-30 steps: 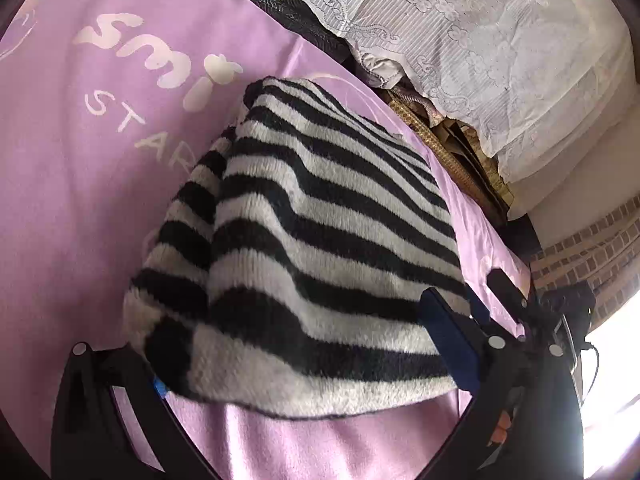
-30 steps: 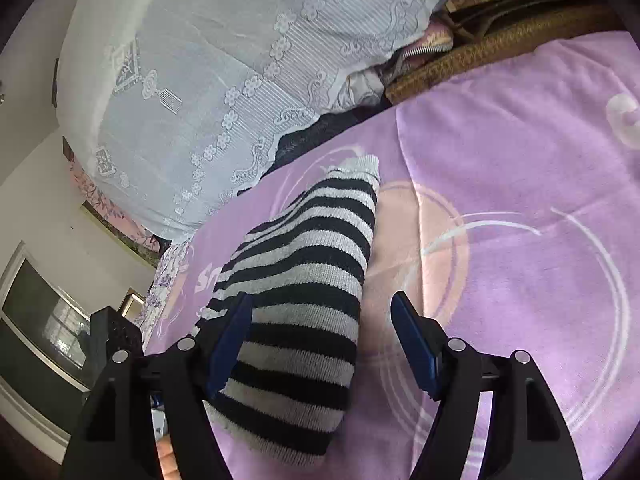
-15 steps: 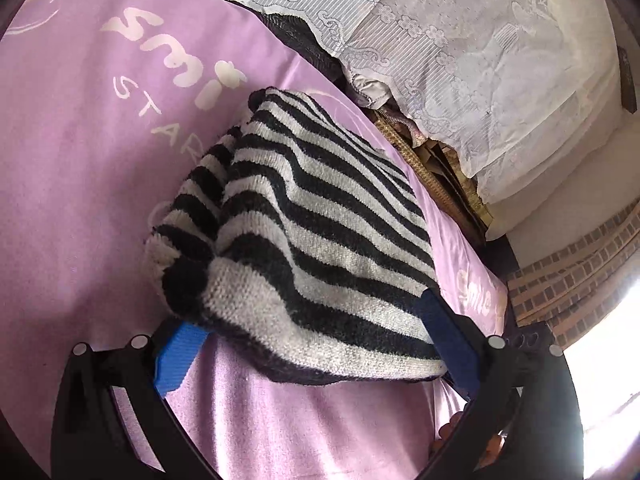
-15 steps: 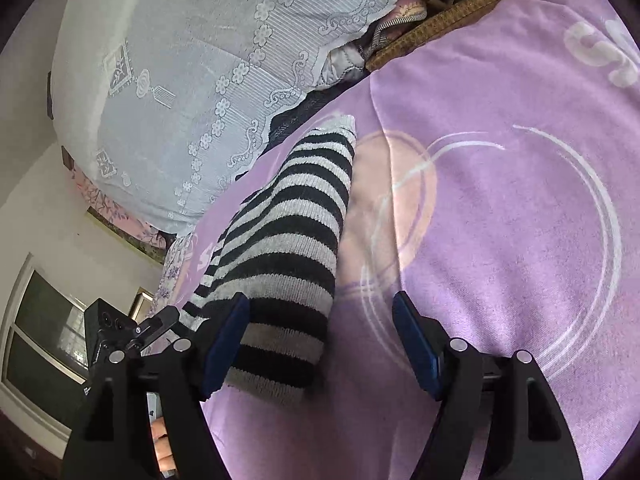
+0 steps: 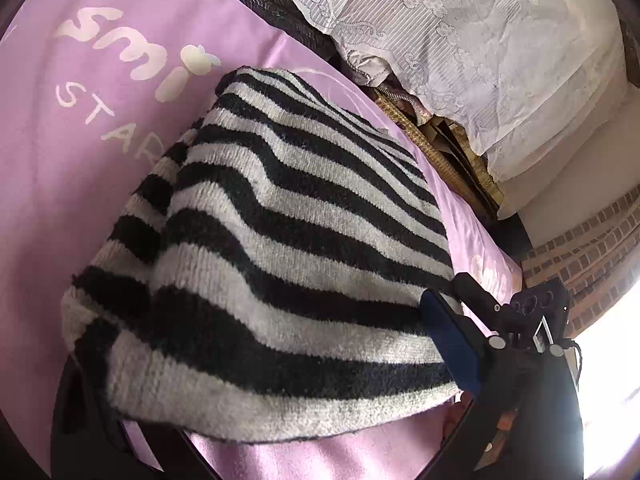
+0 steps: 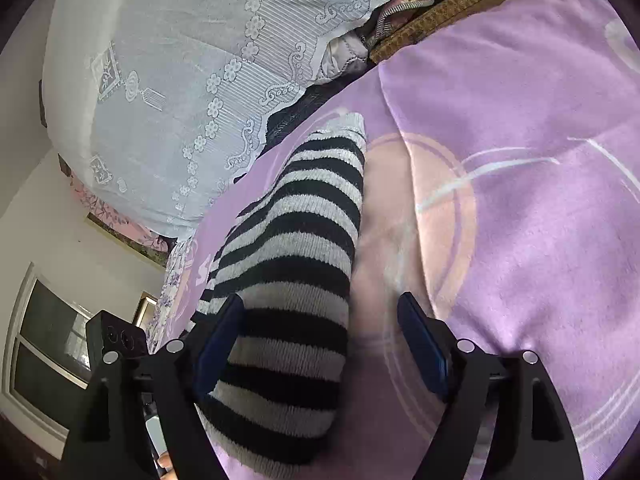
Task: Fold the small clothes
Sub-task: 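Lift the folded sweater with both grippers and carry it toward the clothes stack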
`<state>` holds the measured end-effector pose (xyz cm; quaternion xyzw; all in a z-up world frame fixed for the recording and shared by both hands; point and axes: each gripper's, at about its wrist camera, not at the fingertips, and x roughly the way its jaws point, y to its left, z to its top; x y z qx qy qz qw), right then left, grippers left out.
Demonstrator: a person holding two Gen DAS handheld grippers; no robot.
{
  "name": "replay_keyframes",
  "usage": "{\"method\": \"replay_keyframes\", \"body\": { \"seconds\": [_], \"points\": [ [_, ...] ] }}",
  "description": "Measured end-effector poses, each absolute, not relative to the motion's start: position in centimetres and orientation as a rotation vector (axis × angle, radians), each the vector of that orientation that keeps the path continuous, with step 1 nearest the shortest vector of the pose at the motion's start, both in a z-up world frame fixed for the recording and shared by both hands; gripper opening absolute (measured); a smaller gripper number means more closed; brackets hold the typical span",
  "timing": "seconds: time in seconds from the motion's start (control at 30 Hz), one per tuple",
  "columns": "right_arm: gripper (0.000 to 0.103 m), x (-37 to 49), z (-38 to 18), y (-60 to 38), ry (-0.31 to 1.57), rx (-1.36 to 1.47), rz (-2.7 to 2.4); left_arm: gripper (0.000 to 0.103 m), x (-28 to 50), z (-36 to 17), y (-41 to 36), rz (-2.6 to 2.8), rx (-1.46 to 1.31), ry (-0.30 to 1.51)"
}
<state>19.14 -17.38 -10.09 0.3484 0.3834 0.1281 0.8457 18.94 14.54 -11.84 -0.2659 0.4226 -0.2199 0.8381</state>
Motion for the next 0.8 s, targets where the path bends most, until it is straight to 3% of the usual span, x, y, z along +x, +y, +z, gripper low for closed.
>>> {"method": "replay_keyframes", "body": {
  "seconds": [0.37, 0.43, 0.47, 0.53, 0.8],
  "points": [
    [0.08, 24.4, -10.3, -14.7, 0.89, 0.62, 0.374, 0.098, 21.7, -11.7, 13.4, -0.473, -0.52, 0.901],
    [0.076, 24.4, -10.3, -14.6, 0.892, 0.613, 0.371, 0.098, 21.6, -11.7, 13.3, -0.467, -0.51, 0.896],
    [0.072, 24.3, -10.3, -14.6, 0.889, 0.614, 0.367, 0.096, 21.6, -11.6, 13.3, -0.461, -0.505, 0.893],
    [0.065, 24.1, -10.2, -14.7, 0.875, 0.614, 0.35, 0.083, 21.5, -11.5, 13.2, -0.441, -0.493, 0.886],
    [0.057, 22.9, -9.2, -14.0, 0.817, 0.527, 0.311, 0.069, 21.0, -10.8, 13.1, -0.438, -0.476, 0.851]
  ]
}}
